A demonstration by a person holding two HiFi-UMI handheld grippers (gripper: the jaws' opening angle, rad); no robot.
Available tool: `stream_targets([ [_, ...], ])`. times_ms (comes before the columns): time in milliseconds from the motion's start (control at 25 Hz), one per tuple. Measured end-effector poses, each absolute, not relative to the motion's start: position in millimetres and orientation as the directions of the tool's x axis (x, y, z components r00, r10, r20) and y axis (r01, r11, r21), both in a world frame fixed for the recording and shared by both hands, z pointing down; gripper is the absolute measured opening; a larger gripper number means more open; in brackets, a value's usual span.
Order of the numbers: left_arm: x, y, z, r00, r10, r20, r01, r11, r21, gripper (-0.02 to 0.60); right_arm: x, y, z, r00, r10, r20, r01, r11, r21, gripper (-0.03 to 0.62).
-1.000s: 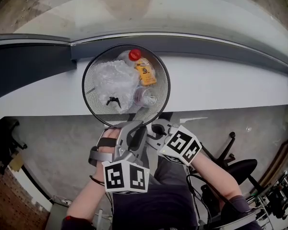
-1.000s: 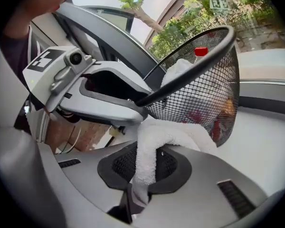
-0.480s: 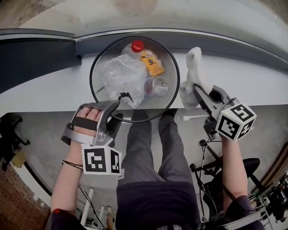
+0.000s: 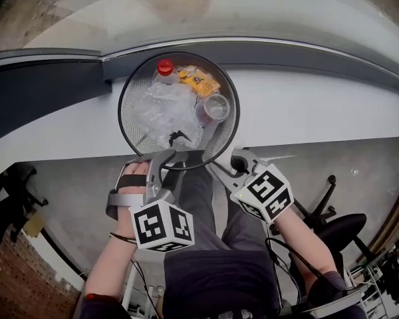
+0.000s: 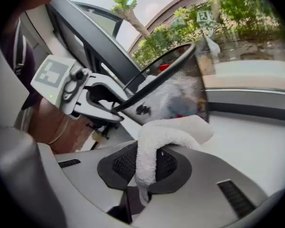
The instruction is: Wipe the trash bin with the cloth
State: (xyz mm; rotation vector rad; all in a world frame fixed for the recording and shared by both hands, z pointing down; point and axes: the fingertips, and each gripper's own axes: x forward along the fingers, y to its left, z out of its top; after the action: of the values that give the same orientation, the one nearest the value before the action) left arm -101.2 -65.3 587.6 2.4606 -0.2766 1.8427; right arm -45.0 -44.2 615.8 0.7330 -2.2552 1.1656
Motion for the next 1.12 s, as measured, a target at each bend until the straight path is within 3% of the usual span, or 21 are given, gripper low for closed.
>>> stream_targets([
  [120,-69,-56,583,0.307,-0.097,0.947,-0.288,-0.958,-0.005,0.106,-79,-23,602,-0.796,-0.182,0.578,-0.573,0.536,-0.620,0.051],
  [200,-50,-51,584,0.342,-0.091,0.935,-0.344,-0.938,0.034,0.056,-84,-21,606,-0.792,-0.172,0.585,-0.574,0.533,-0.621,0.051],
  [280,-38,-51,585,0.373,-0.077,0.925,-0.383,-0.920,0.078,0.049,-78,-21,611,-0.787,-0.168,0.593,-0.579,0.531,-0.619,0.051],
  [440,-30,-69,574,0.428,-0.099,0.898,-0.380,-0.921,0.080,0.049,-55,-38,606,-0.781,-0.221,0.584,-0.603,0.508,-0.614,0.051],
  [600,-45,-76,526,0.591,-0.065,0.804,-0.370,-0.907,0.199,0.050,-11,-67,606,-0.714,-0.322,0.622,-0.694,0.448,-0.564,0.051],
  [680,-67,-82,510,0.599,-0.069,0.798,-0.314,-0.937,0.154,0.054,18,-87,603,-0.665,-0.395,0.635,-0.746,0.401,-0.532,0.051],
  [880,-117,-71,557,0.348,-0.044,0.936,0.040,-0.997,-0.062,0.113,75,-130,603,-0.515,-0.530,0.674,-0.857,0.285,-0.430,0.051],
  [1000,-114,-68,557,0.345,-0.051,0.937,0.090,-0.992,-0.087,0.102,61,-130,608,-0.524,-0.507,0.684,-0.852,0.324,-0.412,0.051],
  [1120,-113,-56,554,0.331,0.028,0.943,0.104,-0.995,-0.007,0.082,20,-105,615,-0.595,-0.426,0.681,-0.798,0.412,-0.439,0.051],
])
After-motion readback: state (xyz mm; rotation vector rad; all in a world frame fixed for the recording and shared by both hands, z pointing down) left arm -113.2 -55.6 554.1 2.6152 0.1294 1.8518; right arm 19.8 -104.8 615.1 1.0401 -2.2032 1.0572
